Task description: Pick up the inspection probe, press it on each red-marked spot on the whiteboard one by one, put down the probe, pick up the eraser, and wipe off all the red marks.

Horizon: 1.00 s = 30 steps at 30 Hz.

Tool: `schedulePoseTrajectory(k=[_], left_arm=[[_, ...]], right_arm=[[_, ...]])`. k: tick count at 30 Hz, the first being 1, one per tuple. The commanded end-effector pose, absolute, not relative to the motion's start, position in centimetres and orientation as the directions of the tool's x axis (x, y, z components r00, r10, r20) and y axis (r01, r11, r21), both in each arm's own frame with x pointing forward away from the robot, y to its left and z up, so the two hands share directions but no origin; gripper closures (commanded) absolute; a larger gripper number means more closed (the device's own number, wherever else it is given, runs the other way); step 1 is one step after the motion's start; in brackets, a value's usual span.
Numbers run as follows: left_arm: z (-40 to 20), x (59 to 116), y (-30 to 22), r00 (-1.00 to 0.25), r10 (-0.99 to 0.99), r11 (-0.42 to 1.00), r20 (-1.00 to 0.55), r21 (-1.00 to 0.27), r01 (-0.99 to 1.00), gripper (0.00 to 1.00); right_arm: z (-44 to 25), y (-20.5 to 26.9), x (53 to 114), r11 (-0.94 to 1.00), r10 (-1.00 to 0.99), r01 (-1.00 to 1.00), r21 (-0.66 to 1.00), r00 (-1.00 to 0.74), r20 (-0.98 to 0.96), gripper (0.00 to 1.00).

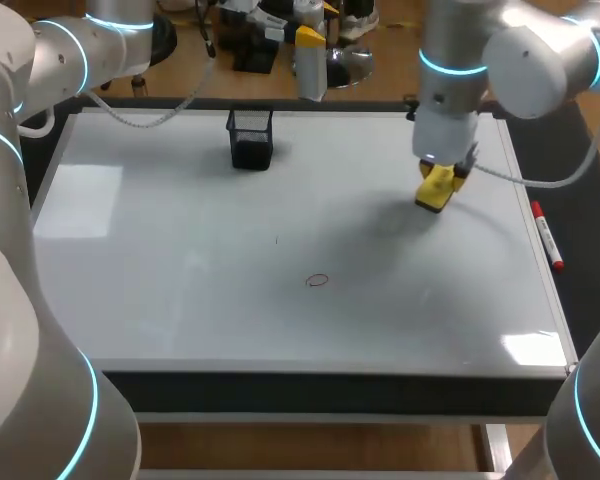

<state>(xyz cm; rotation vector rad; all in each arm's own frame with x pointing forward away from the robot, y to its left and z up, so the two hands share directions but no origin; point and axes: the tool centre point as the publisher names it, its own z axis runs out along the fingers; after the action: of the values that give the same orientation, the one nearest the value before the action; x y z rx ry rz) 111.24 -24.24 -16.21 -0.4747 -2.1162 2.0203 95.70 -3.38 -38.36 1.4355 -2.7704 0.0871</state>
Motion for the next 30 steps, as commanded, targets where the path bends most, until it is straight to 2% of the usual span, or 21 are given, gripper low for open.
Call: schedulePoseTrajectory(k=[1,30], left_arm=[[-16.31,111.98,-24.29,-0.863,0.499,0.023,-0.078,-0.994,0.103,1.0],[-16.31,111.98,-24.29,-0.863,0.499,0.023,-0.078,-0.994,0.103,1.0]], right_arm=[[-38.1,-4.92,95.07,0.584,-0.81,-0.811,-0.039,-0.585,0.028,1.0],[-38.32,-5.79,95.33,0.604,-0.797,-0.797,-0.013,-0.604,0.031,1.0]])
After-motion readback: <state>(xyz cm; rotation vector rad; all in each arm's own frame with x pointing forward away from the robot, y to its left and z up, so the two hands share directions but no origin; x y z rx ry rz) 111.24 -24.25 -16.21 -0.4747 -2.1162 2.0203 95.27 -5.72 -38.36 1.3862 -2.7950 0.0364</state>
